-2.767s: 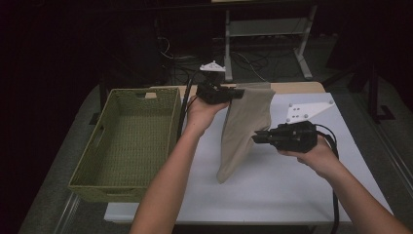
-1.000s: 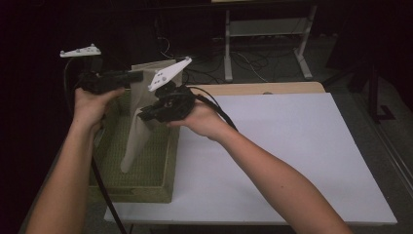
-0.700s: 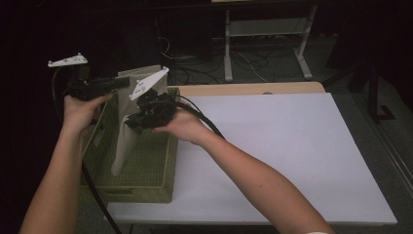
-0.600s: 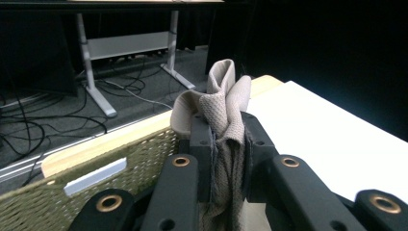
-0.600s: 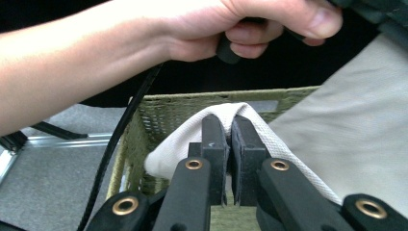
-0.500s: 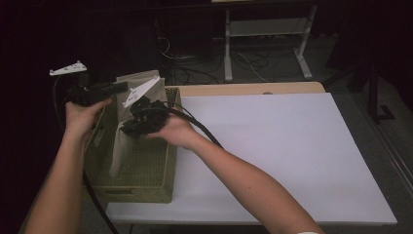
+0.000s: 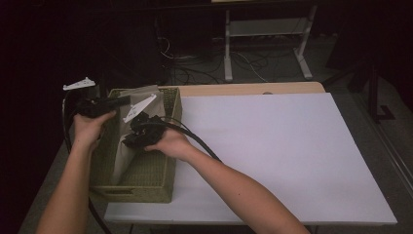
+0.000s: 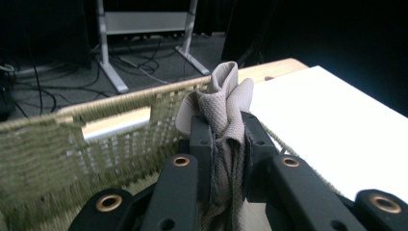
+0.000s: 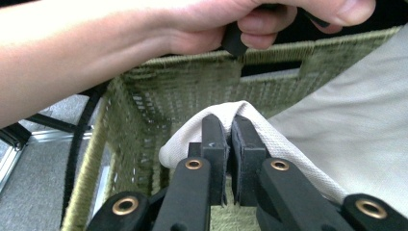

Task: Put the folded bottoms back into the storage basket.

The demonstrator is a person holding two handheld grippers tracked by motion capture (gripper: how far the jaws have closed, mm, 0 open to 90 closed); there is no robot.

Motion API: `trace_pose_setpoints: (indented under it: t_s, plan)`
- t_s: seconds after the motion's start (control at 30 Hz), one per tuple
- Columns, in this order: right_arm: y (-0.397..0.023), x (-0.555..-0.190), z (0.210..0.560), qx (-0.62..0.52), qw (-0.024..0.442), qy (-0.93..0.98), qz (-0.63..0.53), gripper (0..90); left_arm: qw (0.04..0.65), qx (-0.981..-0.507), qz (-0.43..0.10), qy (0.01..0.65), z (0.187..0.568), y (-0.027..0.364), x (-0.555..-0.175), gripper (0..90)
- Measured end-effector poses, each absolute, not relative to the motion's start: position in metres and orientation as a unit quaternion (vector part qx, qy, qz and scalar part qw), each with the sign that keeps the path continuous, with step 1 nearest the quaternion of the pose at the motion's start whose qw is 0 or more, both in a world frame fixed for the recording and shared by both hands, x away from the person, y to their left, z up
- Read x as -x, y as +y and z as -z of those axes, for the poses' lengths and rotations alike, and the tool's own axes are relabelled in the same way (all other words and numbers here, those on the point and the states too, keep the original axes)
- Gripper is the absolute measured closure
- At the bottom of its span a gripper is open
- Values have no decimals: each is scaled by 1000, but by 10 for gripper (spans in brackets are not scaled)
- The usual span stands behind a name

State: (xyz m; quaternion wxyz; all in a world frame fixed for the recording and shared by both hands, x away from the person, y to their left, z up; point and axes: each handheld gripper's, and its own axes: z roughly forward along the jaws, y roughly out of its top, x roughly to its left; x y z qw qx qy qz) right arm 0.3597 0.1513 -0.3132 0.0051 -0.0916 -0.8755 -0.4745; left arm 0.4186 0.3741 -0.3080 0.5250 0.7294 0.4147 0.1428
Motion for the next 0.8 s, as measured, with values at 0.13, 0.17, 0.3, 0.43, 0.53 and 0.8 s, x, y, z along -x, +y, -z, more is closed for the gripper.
trace_pose_setpoints:
  t_s: [0.13,0.17,0.3,0.43,0.53,0.8]
  plan:
    - [150,-358,323,94,11,-878,470,843,512,-738,-138,417,319,370,-420,778]
    - [150,-357,324,95,13,-878,470,842,508,-741,-139,417,321,368,-420,777]
    - [149,-353,330,95,16,-880,465,842,504,-742,-136,420,329,365,-421,777]
    - [147,-350,335,93,21,-883,459,841,505,-740,-132,424,338,366,-422,777]
    - [143,-346,337,89,24,-887,453,837,503,-742,-130,423,340,364,-423,777]
    - [119,-337,341,81,29,-898,432,732,500,-747,-128,419,341,358,-427,776]
